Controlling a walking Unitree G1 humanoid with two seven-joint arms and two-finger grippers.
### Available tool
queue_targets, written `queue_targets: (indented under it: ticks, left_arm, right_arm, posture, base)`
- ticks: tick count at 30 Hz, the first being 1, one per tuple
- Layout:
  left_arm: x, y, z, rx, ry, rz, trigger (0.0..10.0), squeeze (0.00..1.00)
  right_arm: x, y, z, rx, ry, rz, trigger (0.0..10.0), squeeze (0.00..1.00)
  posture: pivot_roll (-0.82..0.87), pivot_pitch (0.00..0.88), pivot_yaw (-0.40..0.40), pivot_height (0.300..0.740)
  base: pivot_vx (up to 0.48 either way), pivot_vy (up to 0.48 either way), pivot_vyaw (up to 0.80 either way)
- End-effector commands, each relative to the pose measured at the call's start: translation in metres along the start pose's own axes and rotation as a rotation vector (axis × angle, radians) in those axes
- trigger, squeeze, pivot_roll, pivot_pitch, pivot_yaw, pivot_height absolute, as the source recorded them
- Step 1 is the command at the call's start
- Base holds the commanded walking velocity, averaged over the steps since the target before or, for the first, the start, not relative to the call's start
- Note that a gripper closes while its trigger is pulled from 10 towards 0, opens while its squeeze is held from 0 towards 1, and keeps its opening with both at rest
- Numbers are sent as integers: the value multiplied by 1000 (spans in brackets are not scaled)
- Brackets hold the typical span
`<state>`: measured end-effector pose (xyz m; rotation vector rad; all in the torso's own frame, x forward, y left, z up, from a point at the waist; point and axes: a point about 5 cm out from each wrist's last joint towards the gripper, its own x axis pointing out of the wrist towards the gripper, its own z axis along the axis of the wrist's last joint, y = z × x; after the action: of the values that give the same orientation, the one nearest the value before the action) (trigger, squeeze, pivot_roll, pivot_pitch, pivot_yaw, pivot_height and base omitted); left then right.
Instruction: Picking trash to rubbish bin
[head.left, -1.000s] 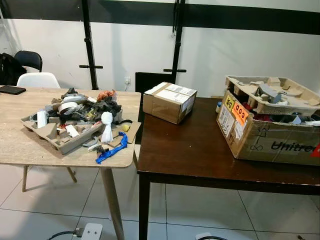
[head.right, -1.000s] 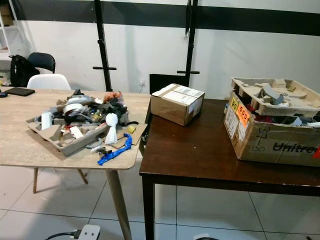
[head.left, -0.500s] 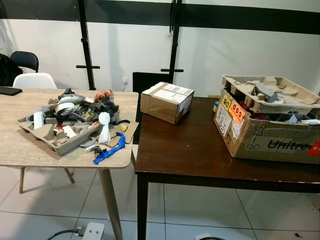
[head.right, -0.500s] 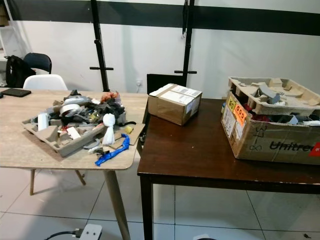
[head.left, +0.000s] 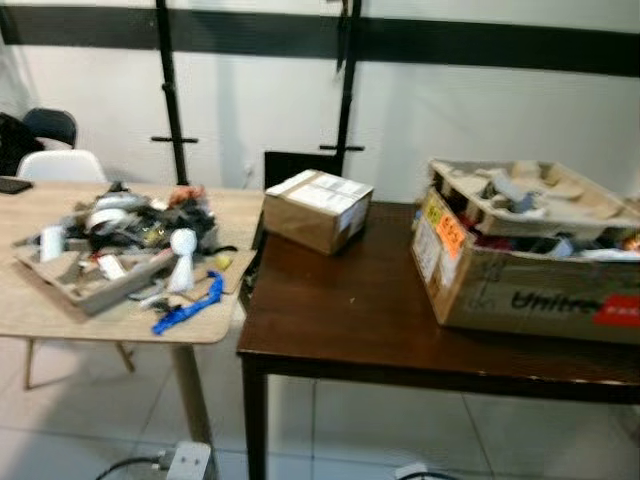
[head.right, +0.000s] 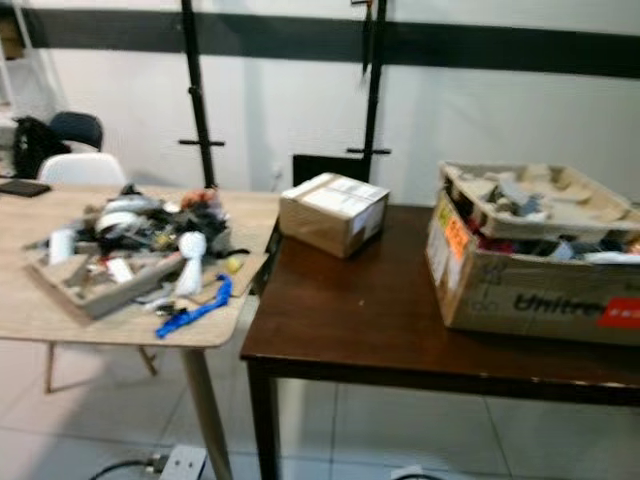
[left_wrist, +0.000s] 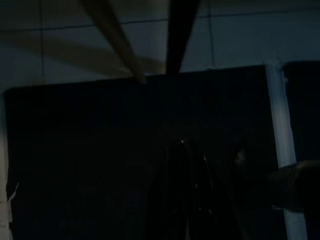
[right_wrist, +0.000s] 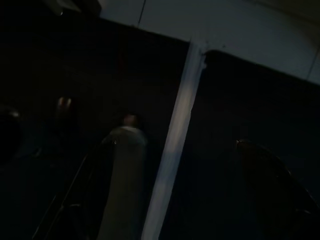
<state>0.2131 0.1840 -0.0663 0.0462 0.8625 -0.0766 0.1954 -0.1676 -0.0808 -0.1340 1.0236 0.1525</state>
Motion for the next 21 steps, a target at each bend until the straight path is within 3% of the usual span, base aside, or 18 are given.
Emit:
queue_targets:
  ticks: [1,2,4,13,21]
  left_arm:
    - [0,-3,-1,-14,-4,-5,10000,0]
    - [0,-3,0,-68,-11,-5,10000,0]
    - [1,-3,1,-92,-15,-6,10000,0]
    - [1,-2,5,-96,-29,-13,10000,0]
    - [1,0,6,-68,-34,-12,10000,0]
  right_arm:
    - [-1,-4,-2,-16,8,-9,10000,0]
    - [-1,-3,-2,-17,8,-9,10000,0]
    - [-1,-3,-2,-18,9,-9,10000,0]
    - [0,-2,-1,-18,8,-8,10000,0]
    - [0,-2,0,-13,5,-7,10000,0]
  posture:
    - [51,0,-22,740]
    - [51,0,-23,740]
    - [51,0,-23,740]
    - [52,0,-20,740]
    - [53,0,-18,740]
  base:
    - [0,-352,0]
    - [0,0,0]
    - [0,0,0]
    - [0,415,0]
    - [0,0,0]
